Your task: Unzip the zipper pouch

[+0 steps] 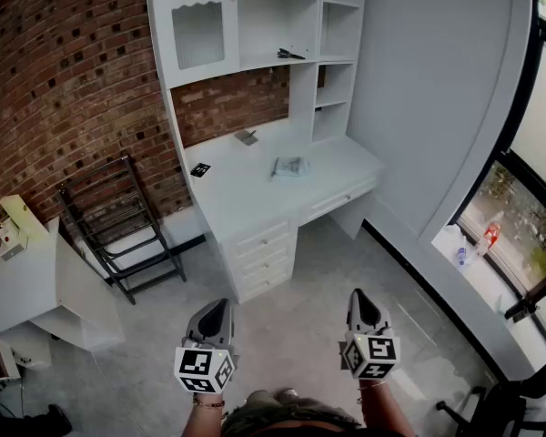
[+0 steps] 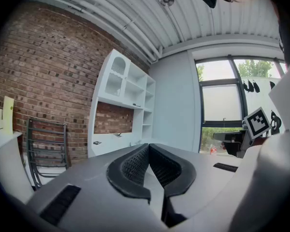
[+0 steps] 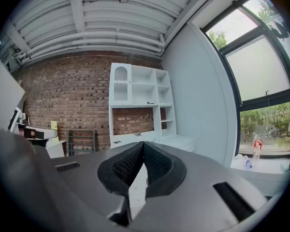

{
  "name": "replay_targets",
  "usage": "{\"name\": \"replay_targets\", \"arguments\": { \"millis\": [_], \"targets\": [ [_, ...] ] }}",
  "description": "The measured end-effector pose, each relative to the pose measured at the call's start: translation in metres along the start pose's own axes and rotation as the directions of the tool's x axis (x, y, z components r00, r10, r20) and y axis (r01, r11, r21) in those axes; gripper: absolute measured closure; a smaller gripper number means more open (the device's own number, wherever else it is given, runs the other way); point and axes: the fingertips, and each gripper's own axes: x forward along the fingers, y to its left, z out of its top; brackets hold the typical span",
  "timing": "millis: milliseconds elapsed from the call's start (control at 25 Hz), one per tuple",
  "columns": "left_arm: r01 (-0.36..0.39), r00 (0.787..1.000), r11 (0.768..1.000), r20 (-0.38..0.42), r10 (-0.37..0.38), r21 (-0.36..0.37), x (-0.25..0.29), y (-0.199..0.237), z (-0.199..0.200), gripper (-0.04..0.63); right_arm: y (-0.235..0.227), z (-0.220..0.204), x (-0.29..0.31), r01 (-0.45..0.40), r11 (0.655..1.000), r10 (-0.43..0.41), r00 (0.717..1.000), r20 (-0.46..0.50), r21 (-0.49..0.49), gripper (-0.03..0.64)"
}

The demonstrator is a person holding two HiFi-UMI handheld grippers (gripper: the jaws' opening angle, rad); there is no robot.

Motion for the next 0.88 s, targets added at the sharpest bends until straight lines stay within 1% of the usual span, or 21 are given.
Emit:
{"name": "replay_targets", "arguments": {
  "millis": [240, 480, 680, 880],
  "targets": [
    [-0.006, 1.0, 1.0, -0.003, 0.006, 0.004, 0.004, -0.007, -0.004, 0.592, -0.006, -0.007, 0.004, -0.004, 1.0, 0.004, 1.0, -0.009, 0.001, 0.617],
    [-0.03, 1.0, 0.999, 0.005, 0.03, -0.013, 0.001, -0.002, -0.005, 0.592, -0.001, -0.003, 0.01, -0.037, 0.999, 0.037, 0.999, 0.002, -0.01, 0.617],
    [-0.036, 0.999, 0.999, 0.003, 0.036, -0.009, 0.005, -0.001, -0.007, 0.592, 0.003, -0.006, 0.016, -0.074, 0.997, 0.074, 0.997, 0.011, 0.028, 0.617],
    [-0.035, 0.999, 0.999, -0.002, 0.035, -0.005, 0.007, 0.002, -0.008, 0.591, 0.0, -0.008, 0.024, -0.066, 0.998, 0.066, 0.998, 0.001, 0.025, 0.615]
  ]
}}
